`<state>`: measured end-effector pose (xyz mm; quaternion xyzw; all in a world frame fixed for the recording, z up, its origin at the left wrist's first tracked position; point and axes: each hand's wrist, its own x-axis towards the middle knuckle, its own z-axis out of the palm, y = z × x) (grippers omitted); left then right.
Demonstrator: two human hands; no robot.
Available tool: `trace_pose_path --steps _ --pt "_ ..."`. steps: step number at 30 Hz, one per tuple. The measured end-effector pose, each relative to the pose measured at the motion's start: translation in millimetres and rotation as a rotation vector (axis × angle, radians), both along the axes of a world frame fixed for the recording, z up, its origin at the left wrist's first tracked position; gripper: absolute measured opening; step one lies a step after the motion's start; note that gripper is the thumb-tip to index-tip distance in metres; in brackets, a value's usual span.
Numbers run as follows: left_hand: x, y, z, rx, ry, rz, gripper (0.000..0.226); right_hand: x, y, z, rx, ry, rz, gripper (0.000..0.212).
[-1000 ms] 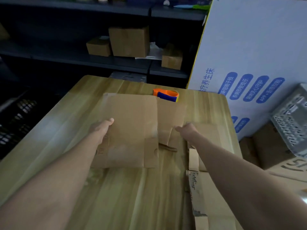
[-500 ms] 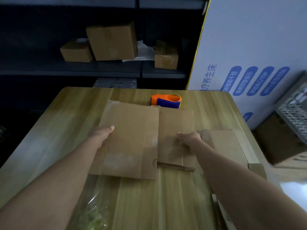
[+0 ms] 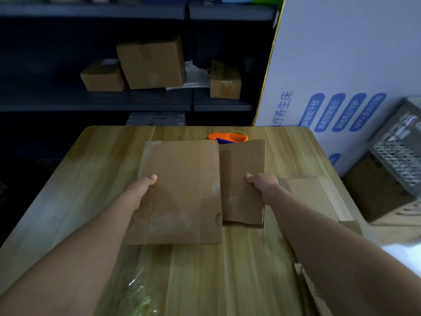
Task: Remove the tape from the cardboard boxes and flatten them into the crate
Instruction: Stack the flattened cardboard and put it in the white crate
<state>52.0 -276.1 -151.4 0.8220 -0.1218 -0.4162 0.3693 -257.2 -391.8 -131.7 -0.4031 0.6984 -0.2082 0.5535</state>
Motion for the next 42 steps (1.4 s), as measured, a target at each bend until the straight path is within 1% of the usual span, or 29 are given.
trace_pose_path --steps 3,6,9,11,13,17,20,23,26,29,32,34,36,42 --pt "-4.9 3.7 25.6 -0.037 -0.001 -0.017 0.037 -10.6 7.2 32.1 -0.109 0.053 0.040 0.035" --pt "-15.7 5.4 61.8 -0.061 0.008 -0.021 0.040 -33.1 11.2 69.2 -0.183 0.085 -0.014 0.034" --pt "-38.6 -6.8 96.9 -0.100 -0.016 -0.080 0.041 -65.4 12.7 105.2 -0.266 0.109 -0.082 0.038" --pt "-65.1 -17.7 120.4 -0.145 -0.012 -0.144 0.041 -91.7 16.0 126.9 -0.330 0.113 -0.158 0.046" --pt "-96.9 -28.9 140.6 -0.174 -0.020 -0.190 0.048 -121.0 20.2 145.2 -0.392 0.111 -0.226 0.052" --pt "-180.5 -45.8 177.3 -0.244 -0.052 -0.261 0.046 -195.4 33.8 176.9 -0.479 0.129 -0.271 0.042" --pt "-251.4 -53.2 199.0 -0.292 -0.070 -0.252 0.060 -265.6 43.4 196.7 -0.537 0.123 -0.330 0.047" --pt "-331.0 -60.0 212.6 -0.338 -0.079 -0.263 0.060 -344.0 50.7 211.1 -0.569 0.144 -0.358 0.049" --pt "-416.8 -70.1 222.1 -0.394 -0.071 -0.253 0.061 -425.9 57.5 225.8 -0.606 0.152 -0.374 0.040" --pt "-499.7 -78.9 231.5 -0.446 -0.061 -0.256 0.066 -504.3 65.2 241.9 -0.646 0.195 -0.388 0.041" --pt "-572.4 -87.5 240.4 -0.460 -0.054 -0.258 0.073 -571.5 70.5 256.4 -0.686 0.204 -0.417 0.035" --pt "-609.9 -95.0 246.1 -0.457 -0.040 -0.281 0.075 -608.6 71.4 261.0 -0.689 0.206 -0.432 0.035" --pt "-640.2 -104.8 251.6 -0.445 -0.028 -0.311 0.078 -640.5 68.9 262.7 -0.685 0.209 -0.450 0.041" --pt "-701.7 -145.0 249.5 -0.475 -0.053 -0.436 0.088 -710.8 41.8 259.2 -0.695 0.219 -0.519 0.049"
